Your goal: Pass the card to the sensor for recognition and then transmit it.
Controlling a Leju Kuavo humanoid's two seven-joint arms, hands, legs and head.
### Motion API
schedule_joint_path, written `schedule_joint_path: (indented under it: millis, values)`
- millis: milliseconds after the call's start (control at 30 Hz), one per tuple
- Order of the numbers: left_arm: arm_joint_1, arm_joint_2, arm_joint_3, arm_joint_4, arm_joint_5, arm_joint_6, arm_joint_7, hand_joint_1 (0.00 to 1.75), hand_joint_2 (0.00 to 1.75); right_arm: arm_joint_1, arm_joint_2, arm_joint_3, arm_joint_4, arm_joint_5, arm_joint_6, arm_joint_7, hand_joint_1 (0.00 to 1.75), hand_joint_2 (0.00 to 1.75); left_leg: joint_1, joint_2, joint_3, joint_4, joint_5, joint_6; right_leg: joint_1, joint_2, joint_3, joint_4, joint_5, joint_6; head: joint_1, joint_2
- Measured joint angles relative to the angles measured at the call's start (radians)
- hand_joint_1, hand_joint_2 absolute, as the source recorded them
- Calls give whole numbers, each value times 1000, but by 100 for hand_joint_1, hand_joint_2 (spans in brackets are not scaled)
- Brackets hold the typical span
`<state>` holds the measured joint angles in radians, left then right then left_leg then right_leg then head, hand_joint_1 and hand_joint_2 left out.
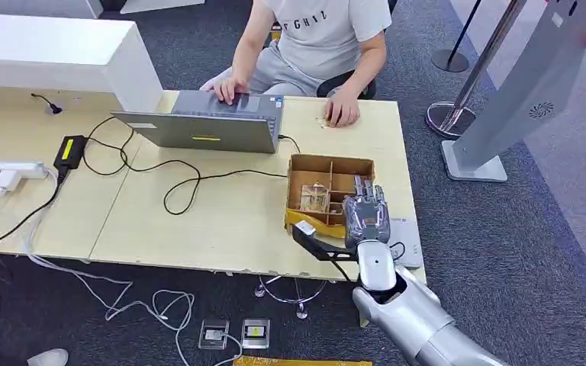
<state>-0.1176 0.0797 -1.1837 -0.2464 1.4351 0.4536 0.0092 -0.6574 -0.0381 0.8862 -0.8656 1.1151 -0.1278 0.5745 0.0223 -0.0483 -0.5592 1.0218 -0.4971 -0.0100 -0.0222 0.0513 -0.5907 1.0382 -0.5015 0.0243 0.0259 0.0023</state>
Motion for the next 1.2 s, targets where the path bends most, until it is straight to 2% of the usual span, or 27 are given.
schedule_joint_path:
  millis: [367, 700, 800, 1000, 1067, 1167, 1200]
  values:
    - [0, 0, -2, 0, -8, 0, 5, 0, 0, 1, 8, -12, 15, -9, -11, -10, 175, 175, 0, 0, 0, 0, 0, 0, 0, 0, 0, 0, 0, 0, 0, 0]
    - [0, -1, -4, 0, -16, 8, 11, 0, 0, -5, 25, -13, 21, -28, -81, -44, 175, 175, 0, 0, 0, 0, 0, 0, 0, 0, 0, 0, 0, 0, 0, 0]
    - [0, -2, -4, 0, -21, 6, 11, 0, 0, -23, 34, -13, -12, -20, -119, -61, 175, 175, 0, 0, 0, 0, 0, 0, 0, 1, 0, 1, 0, 0, 0, 0]
    - [0, -5, -5, 0, -30, 6, 9, 0, 0, -81, 53, -12, -119, 61, -114, -112, 175, 175, 0, 1, 0, 0, 0, 0, 0, 1, 0, 1, 0, 0, 0, 0]
    - [0, -10, -5, 0, -31, 27, 9, 0, 0, -95, 64, -11, -151, 69, -106, -118, 175, 175, 0, 1, 0, 0, 0, 0, 0, 1, 0, 1, 0, 0, 0, 0]
    - [-1, -36, -5, 0, -24, 107, 15, 0, 0, -118, 73, -11, -192, 69, -96, -129, 175, 175, 0, 0, 0, 0, 0, 0, 0, 1, 0, 1, 0, 0, 0, 0]
    - [-1, -39, -5, 0, -24, 113, 18, 0, 0, -123, 74, -11, -198, 69, -95, -132, 175, 175, 0, 0, 0, 0, 0, 0, 0, 1, 0, 1, 0, 0, 0, 0]
